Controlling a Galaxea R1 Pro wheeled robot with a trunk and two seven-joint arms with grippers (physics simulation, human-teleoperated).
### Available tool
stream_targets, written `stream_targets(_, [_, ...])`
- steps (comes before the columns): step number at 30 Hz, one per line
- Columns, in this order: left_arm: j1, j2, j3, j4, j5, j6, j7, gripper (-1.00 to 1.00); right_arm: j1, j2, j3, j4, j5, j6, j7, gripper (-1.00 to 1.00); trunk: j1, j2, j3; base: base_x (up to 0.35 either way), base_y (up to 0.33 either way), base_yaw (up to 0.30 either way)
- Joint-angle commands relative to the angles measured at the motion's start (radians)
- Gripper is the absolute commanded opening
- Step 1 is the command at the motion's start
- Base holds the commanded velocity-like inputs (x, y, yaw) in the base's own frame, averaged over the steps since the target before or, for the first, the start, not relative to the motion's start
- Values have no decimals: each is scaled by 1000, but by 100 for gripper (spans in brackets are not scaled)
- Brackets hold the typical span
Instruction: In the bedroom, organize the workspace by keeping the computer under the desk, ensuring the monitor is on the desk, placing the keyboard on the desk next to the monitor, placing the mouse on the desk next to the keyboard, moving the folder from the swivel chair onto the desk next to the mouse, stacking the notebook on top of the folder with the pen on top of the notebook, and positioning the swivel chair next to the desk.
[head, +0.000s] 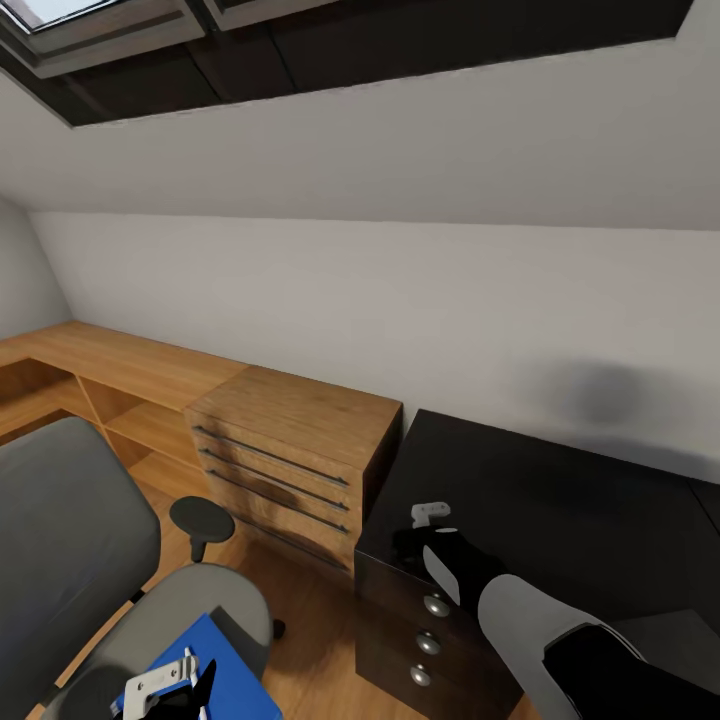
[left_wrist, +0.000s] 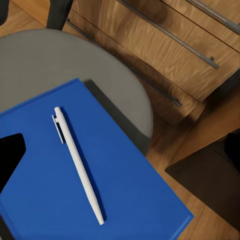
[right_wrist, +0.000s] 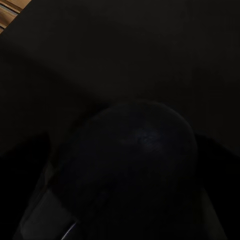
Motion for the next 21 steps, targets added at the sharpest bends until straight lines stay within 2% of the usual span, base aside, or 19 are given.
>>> stream_targets(1, [0,0,-1,-2,10,5,5,100,0,0,11,0,-15,5,-5,-100,0,-1,-1,0,0,0])
stream_targets(8, [0,0,0,-1,10,3,4,100,0,0,11,0,-15,4,-4,-100,0,-1,-1,0,0,0])
stream_targets(13, [0,0,0,0,8,3,4,100,-1,0,10,0,-18,3,-5,-100,-19,34,15,0,0,0])
stream_targets(17, [0,0,-1,-1,7,4,4,100,0,-3,8,-12,-56,-1,-9,-100,-34,62,27,0,0,0])
stream_targets(20, [0,0,-1,-1,6,4,5,100,2,-5,7,-54,-61,0,-12,-100,-46,83,37,0,0,0])
stream_targets(21, [0,0,-1,-1,6,4,5,100,12,-7,6,-108,-61,2,-15,-100,-50,90,40,-29,0,0])
